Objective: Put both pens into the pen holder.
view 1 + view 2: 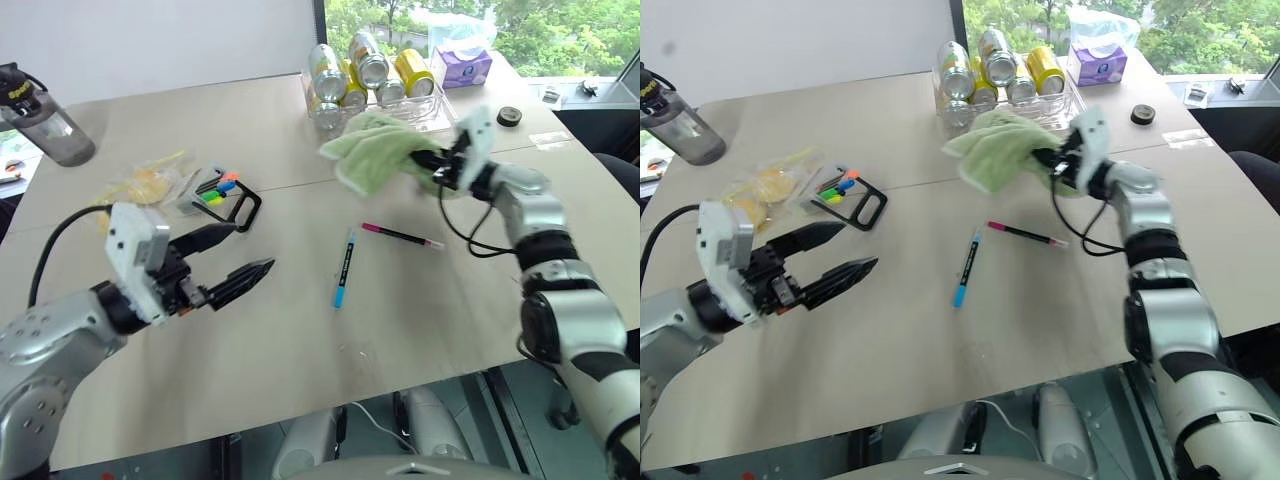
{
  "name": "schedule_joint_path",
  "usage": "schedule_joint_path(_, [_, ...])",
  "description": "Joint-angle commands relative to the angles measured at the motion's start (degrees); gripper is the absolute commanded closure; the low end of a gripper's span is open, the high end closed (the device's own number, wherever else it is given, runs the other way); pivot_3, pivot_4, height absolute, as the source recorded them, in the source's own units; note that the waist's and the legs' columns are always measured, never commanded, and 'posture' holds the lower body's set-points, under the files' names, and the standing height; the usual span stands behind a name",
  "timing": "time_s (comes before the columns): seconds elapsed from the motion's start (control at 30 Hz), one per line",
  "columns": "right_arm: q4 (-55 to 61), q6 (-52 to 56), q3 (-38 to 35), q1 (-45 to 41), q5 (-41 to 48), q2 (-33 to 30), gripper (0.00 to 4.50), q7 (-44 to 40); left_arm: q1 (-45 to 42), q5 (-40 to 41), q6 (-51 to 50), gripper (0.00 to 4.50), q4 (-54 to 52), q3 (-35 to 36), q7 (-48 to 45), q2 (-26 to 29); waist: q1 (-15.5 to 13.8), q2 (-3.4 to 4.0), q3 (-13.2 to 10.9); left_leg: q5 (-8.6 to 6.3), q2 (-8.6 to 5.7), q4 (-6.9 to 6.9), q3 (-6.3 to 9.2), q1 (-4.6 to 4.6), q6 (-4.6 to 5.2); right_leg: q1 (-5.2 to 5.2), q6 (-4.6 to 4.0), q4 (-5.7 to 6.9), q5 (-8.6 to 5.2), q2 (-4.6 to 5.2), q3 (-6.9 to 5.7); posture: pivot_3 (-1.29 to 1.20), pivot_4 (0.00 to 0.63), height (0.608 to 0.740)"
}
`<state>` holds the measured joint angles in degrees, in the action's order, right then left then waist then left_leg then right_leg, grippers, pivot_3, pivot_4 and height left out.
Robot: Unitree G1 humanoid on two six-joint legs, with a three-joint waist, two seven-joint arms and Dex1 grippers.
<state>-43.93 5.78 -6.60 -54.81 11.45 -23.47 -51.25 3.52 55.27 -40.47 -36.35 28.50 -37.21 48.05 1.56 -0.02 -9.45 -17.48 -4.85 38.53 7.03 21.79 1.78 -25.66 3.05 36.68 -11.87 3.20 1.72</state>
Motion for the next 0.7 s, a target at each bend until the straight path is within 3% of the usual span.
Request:
schedule_joint_path(0.03, [14.29, 8.12, -5.44, 5.62, 4.1, -7.42, 4.43, 1.09, -6.65, -1.31, 1.37, 0.0, 2.2, -5.45, -0.28, -0.58, -0.1, 0.02, 0.0, 0.0, 0.0, 0.01, -0.03, 0.01, 0.0, -0.01, 0.0, 0.02, 0.0, 0.0, 0.03, 0.0, 0.15, 0.739])
schedule_joint_path(0.2, [28.55, 19.51, -12.45, 18.66, 9.26, -18.01, 4.43, 0.75, -15.34, -3.76, 2.09, 0.0, 6.33, -11.63, -2.58, -1.35, -0.33, 0.04, 0.01, 0.0, 0.02, 0.01, -0.11, -0.01, 0.0, -0.06, 0.0, 0.08, 0.0, -0.02, 0.1, 0.0, 0.15, 0.739])
schedule_joint_path(0.23, [29.92, 20.32, -12.41, 21.45, 8.91, -20.02, 3.68, -0.19, -16.32, -3.97, 2.04, 0.0, 6.8, -12.34, -3.29, -1.2, -0.33, 0.05, 0.01, 0.0, 0.04, 0.0, -0.2, -0.05, 0.0, -0.06, 0.0, 0.1, 0.0, -0.04, 0.2, 0.0, 0.15, 0.739])
schedule_joint_path(0.27, [31.02, 20.99, -12.22, 23.35, 8.8, -21.38, 3.36, -0.63, -16.92, -4.14, 1.99, 0.0, 7.13, -12.75, -3.84, -1.1, -0.29, 0.03, 0.02, 0.0, 0.04, 0.0, -0.26, -0.06, 0.0, -0.06, 0.0, 0.12, 0.0, -0.04, 0.27, 0.0, 0.15, 0.739])
schedule_joint_path(0.47, [30.09, 22.62, -12.98, 31.04, 6.04, -29.06, 0.29, 0.07, -19.86, -4.27, 1.39, 0.0, 8.34, -14.16, -6.57, -0.77, 0.23, 0.04, 0.02, 0.01, 0.05, 0.17, -0.62, -0.19, 0.03, -0.05, 0.03, 0.37, 0.02, -0.07, 0.61, 0.0, 0.15, 0.739])
schedule_joint_path(0.5, [30.77, 23.76, -13.77, 32.12, 7.26, -30.35, 0.09, -1.66, -20.03, -4.54, 1.56, 0.0, 8.34, -14.44, -7.26, -0.63, 0.25, 0.04, 0.02, 0.01, 0.05, 0.22, -0.65, -0.2, 0.03, -0.05, 0.03, 0.42, 0.02, -0.07, 0.64, 0.0, 0.15, 0.739])
schedule_joint_path(0.7, [31.08, 24.31, -18.04, 34.94, 10.92, -36.14, 0.09, -6.75, -21.08, -5.5, 2.03, 0.0, 9.11, -14.94, -9.67, -0.44, -0.04, 0.04, 0.02, 0.0, 0.07, 0.31, -0.63, -0.22, 0.03, -0.01, 0.03, 0.48, 0.02, -0.08, 0.62, 0.0, 0.15, 0.739])
